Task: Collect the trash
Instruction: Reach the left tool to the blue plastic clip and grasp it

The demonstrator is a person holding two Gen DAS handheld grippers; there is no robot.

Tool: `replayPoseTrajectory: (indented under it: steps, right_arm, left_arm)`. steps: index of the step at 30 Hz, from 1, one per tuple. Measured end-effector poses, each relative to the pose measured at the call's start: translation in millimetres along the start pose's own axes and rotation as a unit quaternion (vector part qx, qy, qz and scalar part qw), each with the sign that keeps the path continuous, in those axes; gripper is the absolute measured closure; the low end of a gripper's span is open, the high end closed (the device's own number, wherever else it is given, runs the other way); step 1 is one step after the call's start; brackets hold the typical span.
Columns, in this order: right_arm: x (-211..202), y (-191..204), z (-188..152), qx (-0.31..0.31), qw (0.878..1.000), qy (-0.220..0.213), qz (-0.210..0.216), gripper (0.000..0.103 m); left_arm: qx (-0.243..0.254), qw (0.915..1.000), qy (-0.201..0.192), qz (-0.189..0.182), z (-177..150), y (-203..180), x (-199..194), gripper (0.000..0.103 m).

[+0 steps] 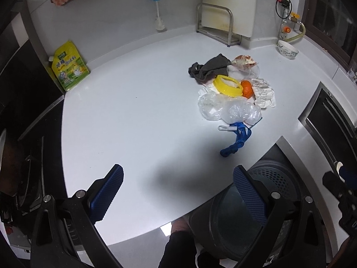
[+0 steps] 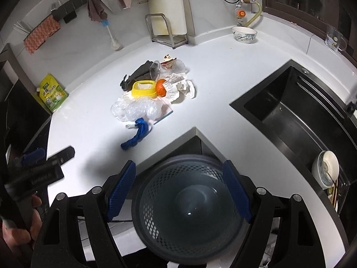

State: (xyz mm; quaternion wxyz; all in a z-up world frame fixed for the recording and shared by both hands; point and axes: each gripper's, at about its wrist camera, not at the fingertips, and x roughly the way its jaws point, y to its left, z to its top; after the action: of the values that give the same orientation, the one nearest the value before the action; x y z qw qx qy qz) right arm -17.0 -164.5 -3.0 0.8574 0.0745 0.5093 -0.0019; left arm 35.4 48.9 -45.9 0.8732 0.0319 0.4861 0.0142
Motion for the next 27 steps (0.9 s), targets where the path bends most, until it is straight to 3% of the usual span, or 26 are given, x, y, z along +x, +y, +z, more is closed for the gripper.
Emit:
replayPoseTrajectory:
  steps: [9,23,27]
  right_arm:
    - [35,-19,17,-0.002,1.0,0.004,-0.022,0.027]
    - [70,-69,6,0.022,0.999,0.029,-0.03,0.027]
    - [75,-72,4,0.023,0.999,0.035,-0.027,0.027]
  left_arm:
    - [0.008,0.9994,0.003,-0.034,13,-40,57,0.006]
    - [0.017,0.9989,-0.006,-0.043,16,-94,118,0.007]
    - [0.014,0.9992,-0.012,-0.034,15,-95,125,0.021]
